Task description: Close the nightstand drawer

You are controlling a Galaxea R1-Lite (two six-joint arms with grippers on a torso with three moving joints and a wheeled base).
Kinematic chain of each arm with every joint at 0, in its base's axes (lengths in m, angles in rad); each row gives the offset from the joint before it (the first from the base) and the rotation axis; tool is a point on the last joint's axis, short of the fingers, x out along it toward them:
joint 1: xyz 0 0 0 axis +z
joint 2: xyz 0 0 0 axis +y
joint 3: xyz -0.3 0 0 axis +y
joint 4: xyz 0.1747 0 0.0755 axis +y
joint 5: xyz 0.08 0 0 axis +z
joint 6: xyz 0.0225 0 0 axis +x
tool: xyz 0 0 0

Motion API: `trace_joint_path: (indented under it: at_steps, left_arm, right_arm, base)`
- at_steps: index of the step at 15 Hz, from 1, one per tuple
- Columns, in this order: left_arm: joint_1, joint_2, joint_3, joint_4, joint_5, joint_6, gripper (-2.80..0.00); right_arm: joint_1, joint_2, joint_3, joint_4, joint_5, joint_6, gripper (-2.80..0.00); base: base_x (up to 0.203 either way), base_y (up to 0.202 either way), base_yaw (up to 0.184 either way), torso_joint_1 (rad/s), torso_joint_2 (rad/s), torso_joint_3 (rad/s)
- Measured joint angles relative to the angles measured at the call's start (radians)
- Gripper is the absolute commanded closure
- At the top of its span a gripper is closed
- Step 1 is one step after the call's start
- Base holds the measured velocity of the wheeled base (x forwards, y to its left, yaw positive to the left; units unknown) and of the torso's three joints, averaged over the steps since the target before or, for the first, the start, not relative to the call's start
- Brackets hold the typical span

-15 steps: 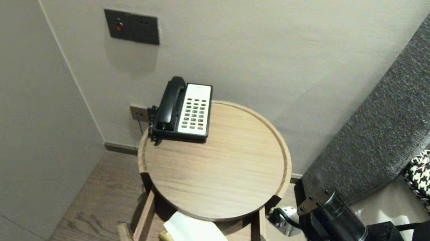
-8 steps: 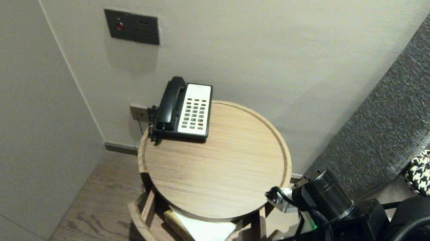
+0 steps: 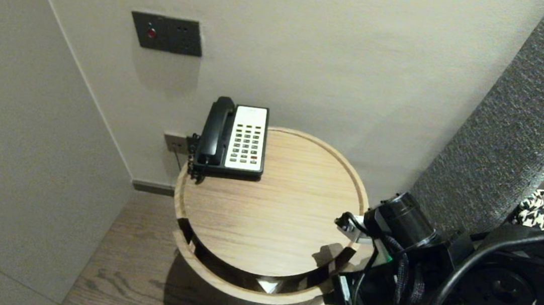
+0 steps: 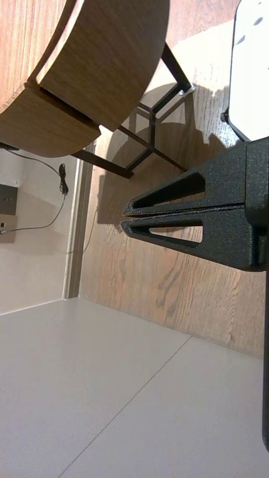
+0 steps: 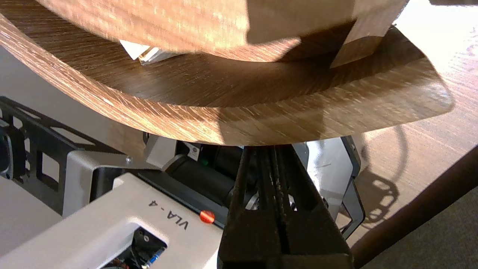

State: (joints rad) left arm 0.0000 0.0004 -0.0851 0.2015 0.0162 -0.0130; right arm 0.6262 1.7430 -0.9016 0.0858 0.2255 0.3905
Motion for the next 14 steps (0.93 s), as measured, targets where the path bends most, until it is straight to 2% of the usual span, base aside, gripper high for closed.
trace_joint_path:
  at_steps: [14]
  left_arm:
    - [0.000,0.000,0.000,0.000,0.000,0.000,0.00]
  right_arm:
    - [-0.033,0.045,-0.072,0.005,-0.023,-0.001,0.00]
  base:
    - [0.000,0.000,0.000,0.000,0.00,0.000]
